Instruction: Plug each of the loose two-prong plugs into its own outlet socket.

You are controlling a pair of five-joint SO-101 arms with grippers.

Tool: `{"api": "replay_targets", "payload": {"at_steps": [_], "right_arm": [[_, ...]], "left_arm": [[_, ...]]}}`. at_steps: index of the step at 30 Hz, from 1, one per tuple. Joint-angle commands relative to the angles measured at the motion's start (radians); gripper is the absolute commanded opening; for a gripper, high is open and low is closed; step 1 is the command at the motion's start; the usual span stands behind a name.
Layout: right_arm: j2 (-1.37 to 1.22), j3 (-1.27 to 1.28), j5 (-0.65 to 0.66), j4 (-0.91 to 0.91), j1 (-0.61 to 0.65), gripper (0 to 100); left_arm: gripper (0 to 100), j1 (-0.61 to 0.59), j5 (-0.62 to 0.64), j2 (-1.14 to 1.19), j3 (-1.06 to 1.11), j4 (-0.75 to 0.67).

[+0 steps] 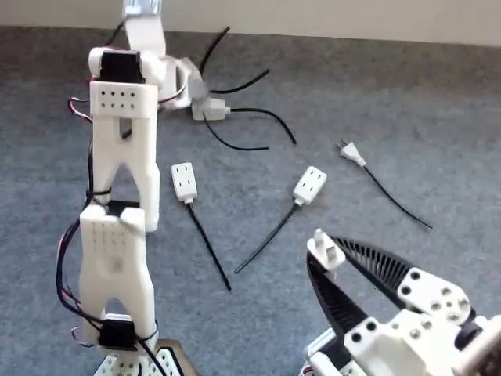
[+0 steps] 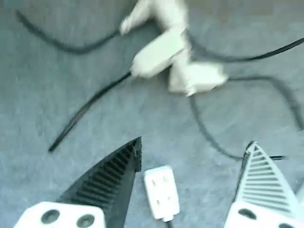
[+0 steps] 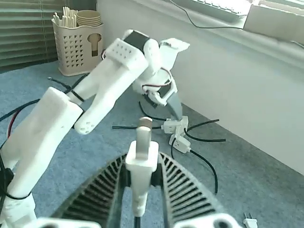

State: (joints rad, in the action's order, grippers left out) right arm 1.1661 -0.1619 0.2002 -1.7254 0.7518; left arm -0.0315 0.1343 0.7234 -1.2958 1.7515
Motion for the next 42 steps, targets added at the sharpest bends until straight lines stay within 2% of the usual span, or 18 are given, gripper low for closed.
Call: {"api": "replay_targets", "payload": {"at_steps": [1, 7, 13, 17, 20, 23, 28, 31, 37, 42], "right_arm": [[0.064, 0.090, 0.014, -0.030, 0.025, 0.8], [0.237, 0.315, 0.012, 0.059, 0.033, 0.8], [0.372, 0.530, 0.012, 0.163, 0.031, 0.8], [0.407, 0.601, 0.012, 0.208, 0.027, 0.8], [0.410, 0.648, 0.011, 0.252, -0.053, 0.8], [0.412, 0.740, 0.008, 0.340, -0.128, 0.8], [0.414, 0.892, 0.006, 0.504, -0.143, 0.8], [0.414, 0.924, 0.005, 0.565, -0.143, 0.8], [0.414, 0.928, 0.005, 0.582, -0.143, 0.8], [0.414, 0.928, 0.005, 0.581, -0.143, 0.8]], "left_arm": [[34, 0.091, 0.008, -0.193, -0.071, 0.003], [34, 0.263, 0.008, -0.274, -0.084, 0.002], [34, 0.433, 0.008, -0.337, -0.194, 0.003], [34, 0.458, 0.006, -0.344, -0.309, 0.011], [34, 0.458, 0.002, -0.352, -0.378, 0.017], [34, 0.460, 0.002, -0.437, -0.354, 0.018], [34, 0.460, 0.002, -0.599, -0.269, 0.021], [34, 0.493, -0.043, -0.710, -0.065, 0.023], [34, 0.602, -0.044, -1.082, 0.561, -0.005], [34, 0.596, -0.044, -1.386, 1.132, -0.358]]}}
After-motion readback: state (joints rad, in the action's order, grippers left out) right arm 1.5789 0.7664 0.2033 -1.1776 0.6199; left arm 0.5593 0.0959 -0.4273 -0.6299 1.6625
